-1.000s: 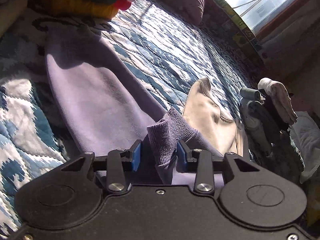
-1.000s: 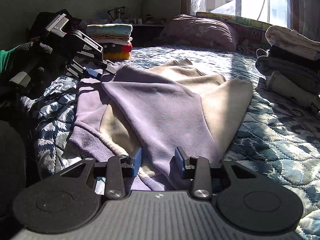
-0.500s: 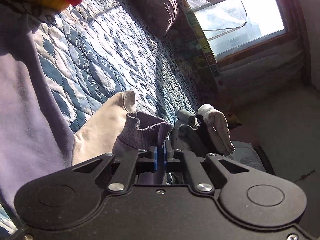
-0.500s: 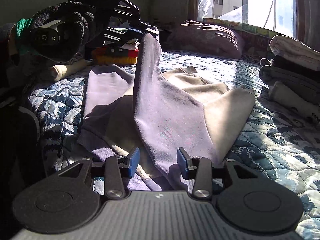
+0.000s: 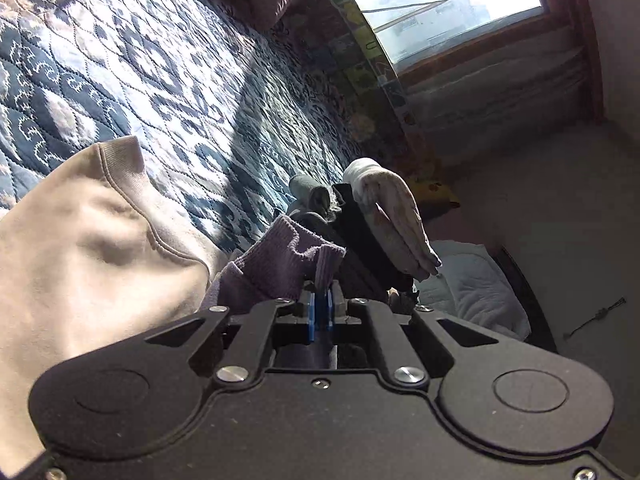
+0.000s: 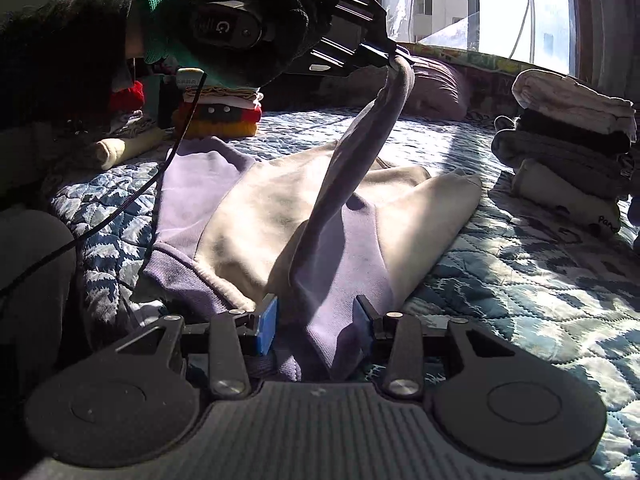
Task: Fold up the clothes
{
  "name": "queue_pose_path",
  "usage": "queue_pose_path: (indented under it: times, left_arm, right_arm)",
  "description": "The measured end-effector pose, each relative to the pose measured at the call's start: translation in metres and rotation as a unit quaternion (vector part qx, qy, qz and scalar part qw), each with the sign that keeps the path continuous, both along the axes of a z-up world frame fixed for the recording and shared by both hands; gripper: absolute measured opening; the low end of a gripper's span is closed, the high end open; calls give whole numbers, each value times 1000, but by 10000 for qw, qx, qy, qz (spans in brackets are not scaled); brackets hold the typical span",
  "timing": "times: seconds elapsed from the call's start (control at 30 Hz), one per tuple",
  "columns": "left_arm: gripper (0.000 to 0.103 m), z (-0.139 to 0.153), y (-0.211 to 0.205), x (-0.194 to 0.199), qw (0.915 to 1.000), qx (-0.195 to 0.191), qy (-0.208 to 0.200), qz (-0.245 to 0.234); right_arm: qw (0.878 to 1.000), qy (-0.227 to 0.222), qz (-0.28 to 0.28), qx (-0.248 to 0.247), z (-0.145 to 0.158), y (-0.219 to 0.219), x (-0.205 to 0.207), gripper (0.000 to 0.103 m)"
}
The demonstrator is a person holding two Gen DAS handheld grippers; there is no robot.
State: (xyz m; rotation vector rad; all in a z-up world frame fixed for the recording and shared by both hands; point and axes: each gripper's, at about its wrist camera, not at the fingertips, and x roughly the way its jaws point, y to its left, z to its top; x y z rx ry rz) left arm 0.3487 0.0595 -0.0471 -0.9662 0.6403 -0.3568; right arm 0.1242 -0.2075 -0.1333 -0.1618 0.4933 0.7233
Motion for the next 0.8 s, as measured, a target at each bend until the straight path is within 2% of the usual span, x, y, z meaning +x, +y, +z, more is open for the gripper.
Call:
queue_pose_path:
  times: [0.13, 0.2, 0.27, 0.43, 0.53, 0.8]
  left_arm:
    - [3, -12, -19, 22, 9998, 89, 137, -63]
    - [3, -19, -26, 32, 9997, 141, 193, -79]
    - [3, -26, -31, 40, 9994, 207, 257, -79]
    - [3, -43, -44, 60, 9973, 654, 286, -193]
    - [3, -48, -51, 68, 9936, 1062, 214, -316]
    - [3, -63, -64, 85, 9877, 1513, 297, -243]
  right_arm:
    - [9997, 130, 26, 190, 0, -4, 2, 40]
    - [9993, 264, 53, 257, -2, -5, 4, 35]
    - [9988, 365, 86, 300, -4, -5, 5, 34]
    - [9975, 538, 100, 450, -6, -6, 7, 34]
    - [9953, 732, 36, 639, -9, -9, 11, 35]
    - [9894, 1053, -60, 999, -12, -15, 20, 35]
